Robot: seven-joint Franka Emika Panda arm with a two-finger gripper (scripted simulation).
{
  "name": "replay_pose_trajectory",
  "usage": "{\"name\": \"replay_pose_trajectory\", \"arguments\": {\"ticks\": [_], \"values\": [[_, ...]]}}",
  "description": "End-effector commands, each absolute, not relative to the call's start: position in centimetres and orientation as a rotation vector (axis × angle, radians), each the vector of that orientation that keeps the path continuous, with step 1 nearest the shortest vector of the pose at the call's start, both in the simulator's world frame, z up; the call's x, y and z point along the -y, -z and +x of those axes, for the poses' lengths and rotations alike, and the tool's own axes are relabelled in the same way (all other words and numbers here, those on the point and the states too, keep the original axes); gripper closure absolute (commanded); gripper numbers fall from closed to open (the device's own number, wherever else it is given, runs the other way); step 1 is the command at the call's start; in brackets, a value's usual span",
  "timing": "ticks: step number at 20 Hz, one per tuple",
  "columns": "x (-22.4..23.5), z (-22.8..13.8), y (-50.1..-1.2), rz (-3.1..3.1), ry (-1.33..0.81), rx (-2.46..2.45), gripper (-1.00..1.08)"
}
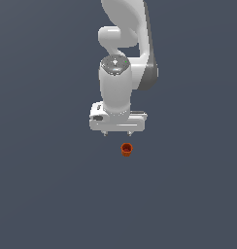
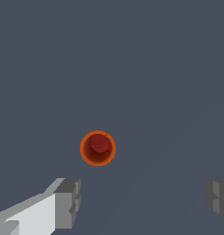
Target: Pick up the object and move it to a goal position.
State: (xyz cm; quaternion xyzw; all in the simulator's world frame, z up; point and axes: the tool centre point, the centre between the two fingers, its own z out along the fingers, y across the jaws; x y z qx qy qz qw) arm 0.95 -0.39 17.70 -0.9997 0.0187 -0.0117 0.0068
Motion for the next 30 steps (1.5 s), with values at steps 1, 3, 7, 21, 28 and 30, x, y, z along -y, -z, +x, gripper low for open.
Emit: {"name": "replay_pose_trajectory", "arguments": {"ticks": [1, 3, 7, 21, 28, 30], "values": [[0.4, 1.0, -17.7, -3.127, 0.037, -0.058, -0.92], [0.4, 1.0, -17.7, -3.125, 0.039, -0.064, -0.92], [0.1, 1.5, -18.1, -3.11, 0.055, -0.105, -0.92], [-0.2, 1.8, -17.9, -3.104, 0.064, -0.081, -0.92], [-0.7, 1.8, -16.6, -3.115, 0.055, 0.096, -0.92], [-0.9, 1.8, -16.0, -3.116, 0.051, 0.169, -0.92]]}}
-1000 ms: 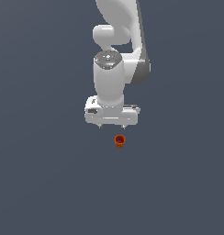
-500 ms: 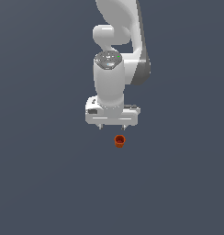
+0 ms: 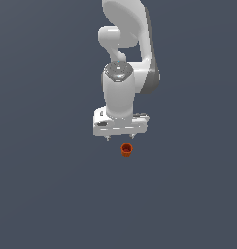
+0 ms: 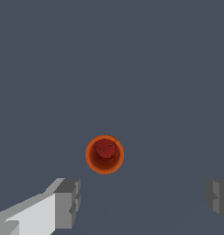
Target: Pick up the object and move it to a goal position.
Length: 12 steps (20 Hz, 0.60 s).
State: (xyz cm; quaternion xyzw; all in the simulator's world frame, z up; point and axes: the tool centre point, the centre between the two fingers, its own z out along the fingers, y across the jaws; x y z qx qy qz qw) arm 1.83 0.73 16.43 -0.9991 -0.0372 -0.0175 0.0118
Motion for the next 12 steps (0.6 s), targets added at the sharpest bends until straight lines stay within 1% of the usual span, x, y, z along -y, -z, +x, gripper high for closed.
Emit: {"name": "replay_pose_trajectory", "arguments": {"ticks": [1, 12], "values": [[-1.0, 1.8, -15.7, -3.115, 0.049, 0.21, -0.92], [-2.7, 1.6, -11.6, -3.049, 0.018, 0.751, -0.92]]}}
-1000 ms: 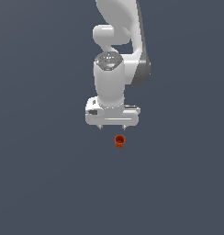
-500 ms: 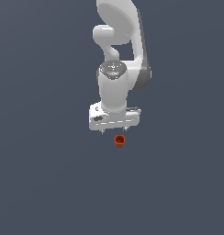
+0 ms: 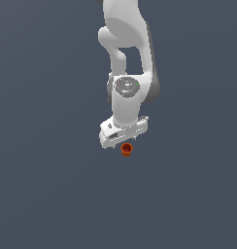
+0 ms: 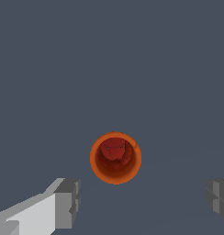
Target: Pick up the object and move it to a goal position.
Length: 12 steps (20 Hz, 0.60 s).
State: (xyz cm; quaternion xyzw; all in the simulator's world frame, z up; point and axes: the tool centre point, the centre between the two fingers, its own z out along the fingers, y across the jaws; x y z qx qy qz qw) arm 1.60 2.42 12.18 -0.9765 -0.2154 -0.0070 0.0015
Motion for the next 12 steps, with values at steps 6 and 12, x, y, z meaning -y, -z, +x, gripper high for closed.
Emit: {"name": "replay_pose_trajectory", "arguments": {"ticks": [6, 12], "values": [[-3.4, 1.4, -10.0, -2.989, 0.007, 0.97, -0.92], [-3.9, 1.2, -9.1, -2.946, 0.001, 1.092, -0.92]]}}
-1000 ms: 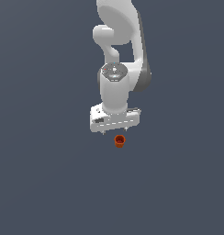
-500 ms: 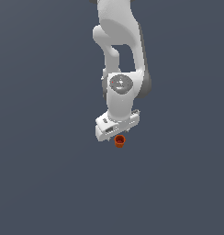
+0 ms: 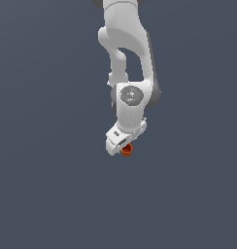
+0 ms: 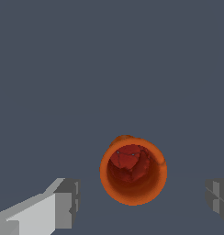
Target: Pick up the object and move it to a goal position.
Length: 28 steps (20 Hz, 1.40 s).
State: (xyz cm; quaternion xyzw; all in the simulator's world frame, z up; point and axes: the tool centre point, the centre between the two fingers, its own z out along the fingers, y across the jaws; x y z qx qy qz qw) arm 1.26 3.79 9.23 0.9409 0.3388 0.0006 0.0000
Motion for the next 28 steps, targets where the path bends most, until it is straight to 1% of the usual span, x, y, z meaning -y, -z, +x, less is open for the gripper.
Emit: {"name": "replay_pose_trajectory", "arguments": {"ticks": [1, 9, 18, 23, 24, 28], "values": [[-3.9, 1.2, -9.0, 2.941, -0.001, -1.104, -0.92], [-4.0, 1.2, -8.5, 2.937, 0.0, -1.117, -0.92], [-4.0, 1.1, -4.5, 2.934, 0.0, -1.124, -0.92], [-4.0, 1.2, -3.8, 2.934, 0.0, -1.124, -0.92], [-4.0, 1.2, -3.8, 2.934, 0.0, -1.124, 1.08], [-4.0, 1.2, -3.8, 2.934, 0.0, -1.124, 1.08]]}}
